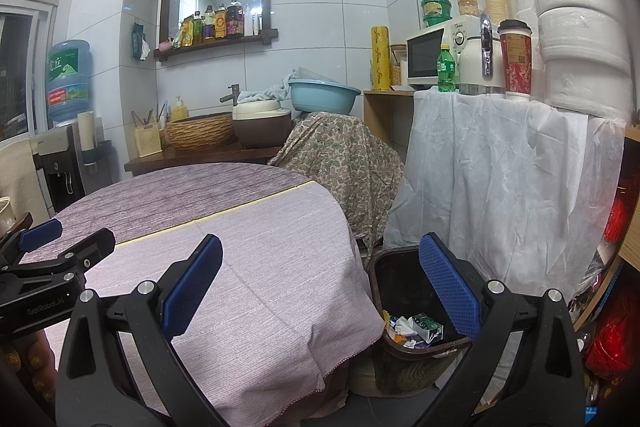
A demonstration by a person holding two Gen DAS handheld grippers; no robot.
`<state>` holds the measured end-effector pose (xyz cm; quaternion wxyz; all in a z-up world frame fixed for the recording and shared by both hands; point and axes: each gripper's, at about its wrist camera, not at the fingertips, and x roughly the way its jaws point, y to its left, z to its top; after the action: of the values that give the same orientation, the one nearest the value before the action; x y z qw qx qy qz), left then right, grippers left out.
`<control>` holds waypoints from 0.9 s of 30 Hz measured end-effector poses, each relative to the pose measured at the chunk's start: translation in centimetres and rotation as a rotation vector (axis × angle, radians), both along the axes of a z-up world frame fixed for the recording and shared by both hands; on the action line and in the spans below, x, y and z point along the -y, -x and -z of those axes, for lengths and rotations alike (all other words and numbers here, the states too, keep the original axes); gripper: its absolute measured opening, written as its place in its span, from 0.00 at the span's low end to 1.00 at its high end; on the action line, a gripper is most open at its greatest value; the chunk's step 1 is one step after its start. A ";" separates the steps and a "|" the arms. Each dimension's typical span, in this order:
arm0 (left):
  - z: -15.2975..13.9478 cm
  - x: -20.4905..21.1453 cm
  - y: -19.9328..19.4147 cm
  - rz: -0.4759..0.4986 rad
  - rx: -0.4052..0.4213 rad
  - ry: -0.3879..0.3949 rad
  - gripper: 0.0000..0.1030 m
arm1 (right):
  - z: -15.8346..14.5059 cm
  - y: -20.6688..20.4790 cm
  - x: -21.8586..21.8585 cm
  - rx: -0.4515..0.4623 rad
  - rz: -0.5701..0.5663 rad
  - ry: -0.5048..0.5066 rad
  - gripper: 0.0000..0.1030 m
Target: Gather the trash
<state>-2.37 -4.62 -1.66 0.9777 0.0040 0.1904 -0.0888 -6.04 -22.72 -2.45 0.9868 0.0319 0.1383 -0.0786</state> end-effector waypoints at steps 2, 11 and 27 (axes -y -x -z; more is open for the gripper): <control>0.0 -0.1 0.0 -0.002 0.000 0.000 0.95 | 0.1 0.1 -0.2 0.000 -0.002 0.000 0.94; 0.0 -0.1 0.0 -0.003 0.000 0.000 0.95 | 0.1 0.0 -0.4 0.001 -0.002 0.001 0.94; -0.3 -0.3 -0.2 -0.011 -0.004 0.008 0.95 | 0.2 0.1 -0.6 0.001 -0.002 -0.002 0.94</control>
<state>-2.20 -4.34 -1.31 0.9778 -0.0010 0.1920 -0.0844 -6.11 -22.11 -2.67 0.9869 0.0328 0.1379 -0.0774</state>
